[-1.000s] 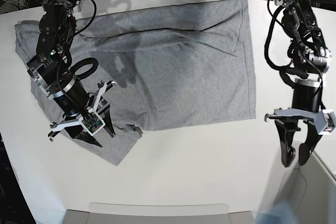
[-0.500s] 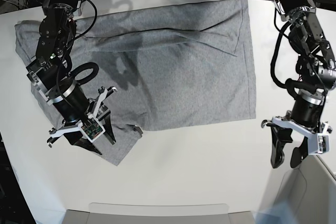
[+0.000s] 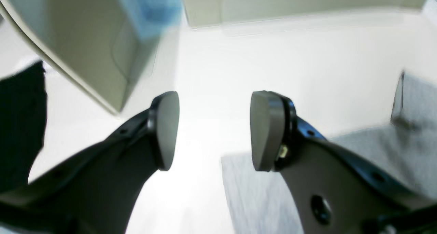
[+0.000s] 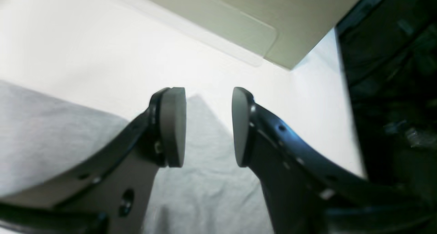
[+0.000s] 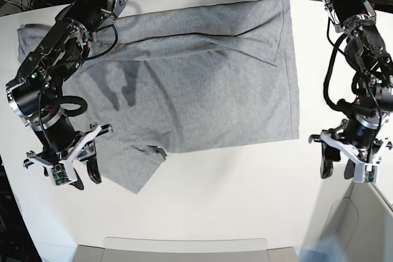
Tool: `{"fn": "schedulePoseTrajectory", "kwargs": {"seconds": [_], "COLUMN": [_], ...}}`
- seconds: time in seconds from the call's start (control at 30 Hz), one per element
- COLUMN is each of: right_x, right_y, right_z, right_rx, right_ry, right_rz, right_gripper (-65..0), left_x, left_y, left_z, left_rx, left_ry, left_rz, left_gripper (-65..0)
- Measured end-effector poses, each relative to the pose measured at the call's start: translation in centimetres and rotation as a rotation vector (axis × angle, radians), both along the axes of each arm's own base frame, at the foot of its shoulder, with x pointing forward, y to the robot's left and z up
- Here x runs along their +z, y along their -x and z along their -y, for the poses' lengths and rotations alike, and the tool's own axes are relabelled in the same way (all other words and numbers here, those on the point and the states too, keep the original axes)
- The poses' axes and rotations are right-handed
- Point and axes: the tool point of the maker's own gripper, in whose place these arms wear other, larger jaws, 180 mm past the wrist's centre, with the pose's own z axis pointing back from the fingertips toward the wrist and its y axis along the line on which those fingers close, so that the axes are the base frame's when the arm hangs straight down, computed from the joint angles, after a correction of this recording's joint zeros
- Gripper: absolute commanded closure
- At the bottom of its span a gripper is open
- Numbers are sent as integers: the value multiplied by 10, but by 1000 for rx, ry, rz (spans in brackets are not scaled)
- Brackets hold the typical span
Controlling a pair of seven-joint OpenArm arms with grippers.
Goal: Fold the T-shirt properly
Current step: 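Lower the right gripper onto the sleeve and the left gripper beside the hem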
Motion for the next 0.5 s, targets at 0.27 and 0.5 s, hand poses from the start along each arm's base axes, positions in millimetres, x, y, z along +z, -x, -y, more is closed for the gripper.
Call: {"fn": "schedulePoseTrajectory", "kwargs": {"seconds": [0.27,0.5], "right_x": [-39,-57], "right_y": [8,5], "right_z": [33,31], "right_rx": [-84,-54], "right_ry": [-253,-384], "right_rz": [-159,-191], "right_gripper": [-227,-227], "left_x": [-18,-16], "left_y": [9,8], "left_z": [1,2], "left_rx": [-4,-6], "left_ry": [5,8], "left_rz": [-50,-44], "left_gripper": [-314,-314]}}
